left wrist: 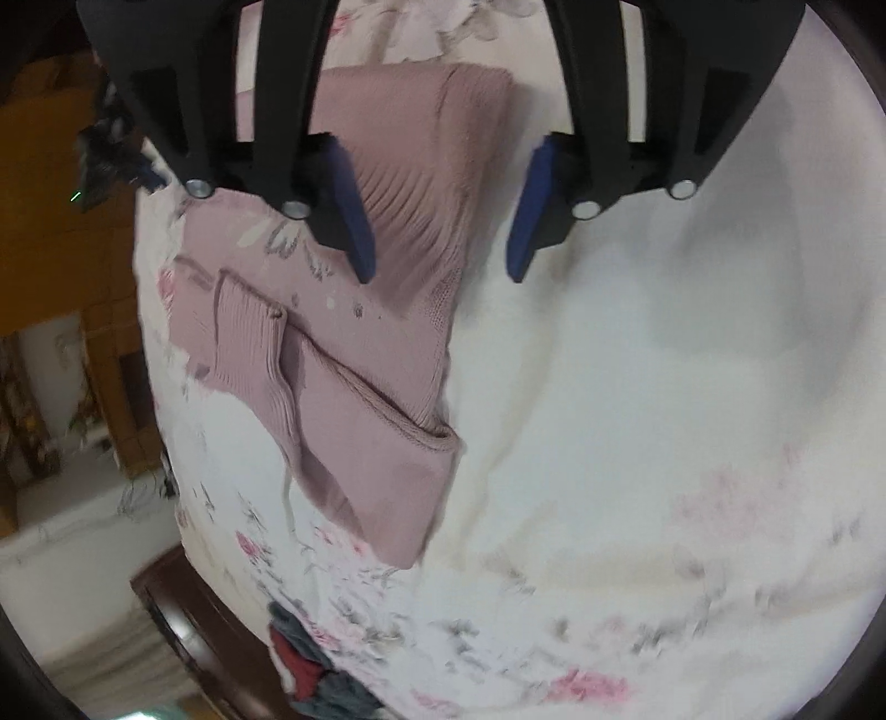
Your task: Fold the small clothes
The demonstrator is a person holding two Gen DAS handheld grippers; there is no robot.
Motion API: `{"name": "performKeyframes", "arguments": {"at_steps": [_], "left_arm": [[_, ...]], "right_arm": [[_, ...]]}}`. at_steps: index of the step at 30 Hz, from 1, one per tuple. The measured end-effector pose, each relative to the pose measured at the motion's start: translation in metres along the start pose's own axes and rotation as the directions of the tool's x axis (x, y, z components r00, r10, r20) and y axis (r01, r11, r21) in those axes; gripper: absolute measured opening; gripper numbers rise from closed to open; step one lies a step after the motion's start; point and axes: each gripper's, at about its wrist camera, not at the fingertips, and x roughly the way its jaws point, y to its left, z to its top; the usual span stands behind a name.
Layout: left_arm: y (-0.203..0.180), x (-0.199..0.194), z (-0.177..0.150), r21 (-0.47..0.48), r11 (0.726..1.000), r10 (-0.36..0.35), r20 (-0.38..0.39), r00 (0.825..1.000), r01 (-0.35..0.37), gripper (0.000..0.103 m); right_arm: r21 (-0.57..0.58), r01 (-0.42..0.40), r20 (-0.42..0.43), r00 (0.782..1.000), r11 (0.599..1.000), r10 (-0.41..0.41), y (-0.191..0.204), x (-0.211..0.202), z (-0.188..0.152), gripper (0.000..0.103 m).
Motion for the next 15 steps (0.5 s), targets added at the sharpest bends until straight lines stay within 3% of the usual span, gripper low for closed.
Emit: {"name": "performKeyframes", "arguments": {"at_steps": [2,7,15], "left_arm": [[-0.010,0.001,-0.002,0.081,0.996,0.043,0.002,0.999,-0.043,0.062],[-0.028,0.021,-0.004,0.214,0.974,0.084,-0.032,0.996,-0.075,0.064],[-0.055,0.065,-0.012,0.391,0.909,0.180,-0.064,0.982,-0.141,0.064]], "right_arm": [[-0.059,0.012,-0.010,1.000,0.998,-0.013,0.013,0.002,-0.002,0.044],[-0.174,0.071,-0.049,0.996,0.982,-0.081,0.037,0.024,-0.008,0.051],[-0.199,0.168,-0.084,0.979,0.966,-0.187,0.036,0.063,-0.008,0.055]]}}
